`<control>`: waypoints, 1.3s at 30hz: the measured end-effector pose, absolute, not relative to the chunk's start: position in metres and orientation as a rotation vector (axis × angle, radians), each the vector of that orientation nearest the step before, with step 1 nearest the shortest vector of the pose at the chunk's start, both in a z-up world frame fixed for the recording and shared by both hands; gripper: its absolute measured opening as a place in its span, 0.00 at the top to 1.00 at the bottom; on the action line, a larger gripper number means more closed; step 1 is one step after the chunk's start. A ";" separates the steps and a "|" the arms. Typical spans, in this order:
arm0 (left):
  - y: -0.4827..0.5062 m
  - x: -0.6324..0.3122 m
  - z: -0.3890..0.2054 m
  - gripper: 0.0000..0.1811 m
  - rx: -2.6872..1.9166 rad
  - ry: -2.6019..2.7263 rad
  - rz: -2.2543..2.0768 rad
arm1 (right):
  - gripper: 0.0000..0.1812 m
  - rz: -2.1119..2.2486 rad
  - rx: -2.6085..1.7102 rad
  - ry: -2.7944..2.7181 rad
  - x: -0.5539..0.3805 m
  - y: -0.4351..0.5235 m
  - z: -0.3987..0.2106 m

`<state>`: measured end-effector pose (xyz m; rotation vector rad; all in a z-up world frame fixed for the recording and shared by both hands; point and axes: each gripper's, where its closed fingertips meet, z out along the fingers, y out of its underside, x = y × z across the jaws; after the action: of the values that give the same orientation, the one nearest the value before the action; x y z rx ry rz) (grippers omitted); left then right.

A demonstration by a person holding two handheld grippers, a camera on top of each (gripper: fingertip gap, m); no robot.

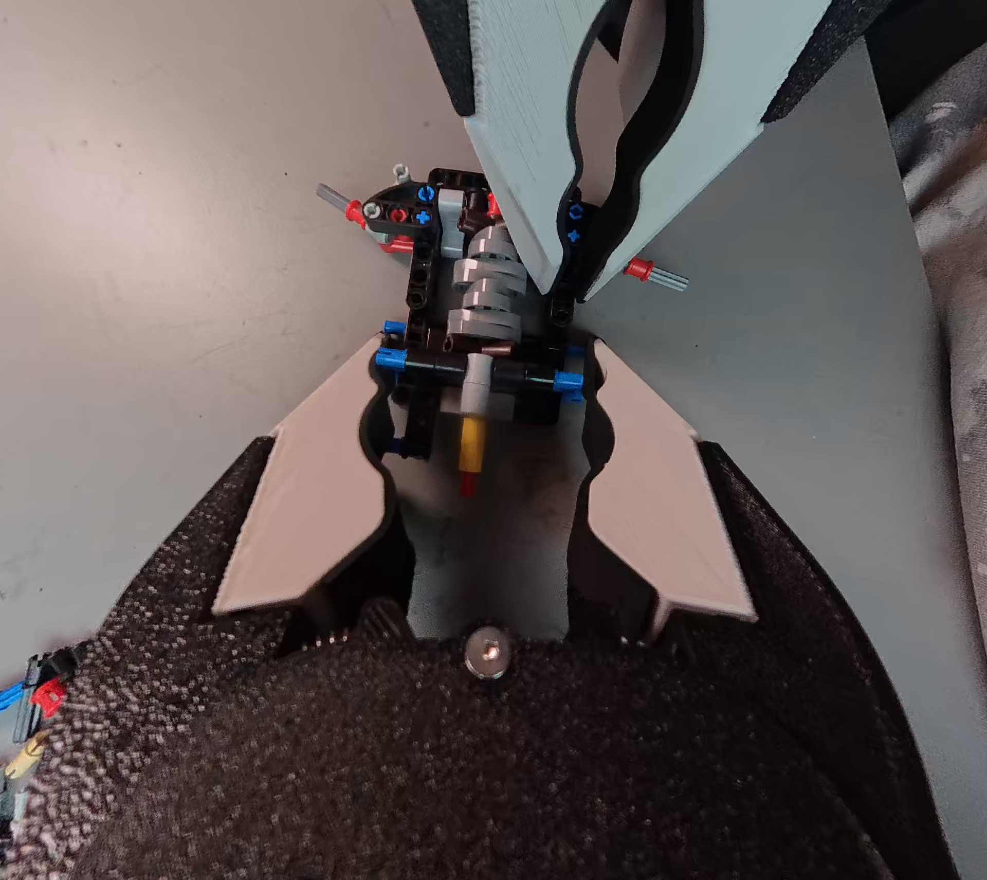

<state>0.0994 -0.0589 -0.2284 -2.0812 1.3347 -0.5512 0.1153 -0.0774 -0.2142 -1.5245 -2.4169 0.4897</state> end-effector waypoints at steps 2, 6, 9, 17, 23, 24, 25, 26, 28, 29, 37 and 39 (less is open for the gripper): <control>-0.059 0.099 -0.228 0.61 -2.095 1.337 -0.542 | 0.97 0.502 -1.500 -2.428 0.115 -0.078 -0.212; -0.058 0.099 -0.229 0.62 -2.121 1.333 -0.523 | 0.98 0.556 -1.495 -2.434 0.115 -0.077 -0.209; -0.058 0.099 -0.229 0.62 -2.135 1.338 -0.518 | 0.98 0.593 -1.483 -2.425 0.114 -0.077 -0.206; -0.060 0.102 -0.228 0.62 -2.142 1.327 -0.558 | 0.98 0.667 -1.448 -2.356 0.116 -0.079 -0.194; -0.058 0.101 -0.229 0.63 -2.180 1.359 -0.500 | 1.00 0.932 -1.379 -2.176 0.093 -0.092 -0.149; -0.058 0.102 -0.229 0.63 -2.182 1.370 -0.496 | 1.00 0.892 -1.327 -2.159 0.085 -0.087 -0.132; -0.058 0.102 -0.228 0.63 -2.181 1.376 -0.496 | 1.00 0.757 -1.243 -2.221 0.088 -0.081 -0.136; -0.059 0.102 -0.228 0.63 -2.180 1.376 -0.499 | 1.00 0.732 -1.277 -2.268 0.095 -0.084 -0.150; -0.059 0.101 -0.228 0.63 -2.180 1.368 -0.502 | 1.00 0.778 -1.341 -2.250 0.105 -0.090 -0.160; -0.059 0.102 -0.228 0.63 -2.177 1.361 -0.504 | 1.00 0.793 -1.375 -2.216 0.107 -0.088 -0.157; -0.061 0.104 -0.226 0.60 -2.184 1.363 -0.533 | 0.90 0.618 -1.499 -2.285 0.135 -0.084 -0.186; -0.064 0.105 -0.224 0.58 -2.197 1.347 -0.585 | 0.88 0.625 -1.587 -2.236 0.128 -0.084 -0.188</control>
<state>0.1050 -0.0642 -0.2236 -2.1966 1.3470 -0.5847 0.1284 -0.0841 -0.1884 -1.5872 -2.2364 0.6251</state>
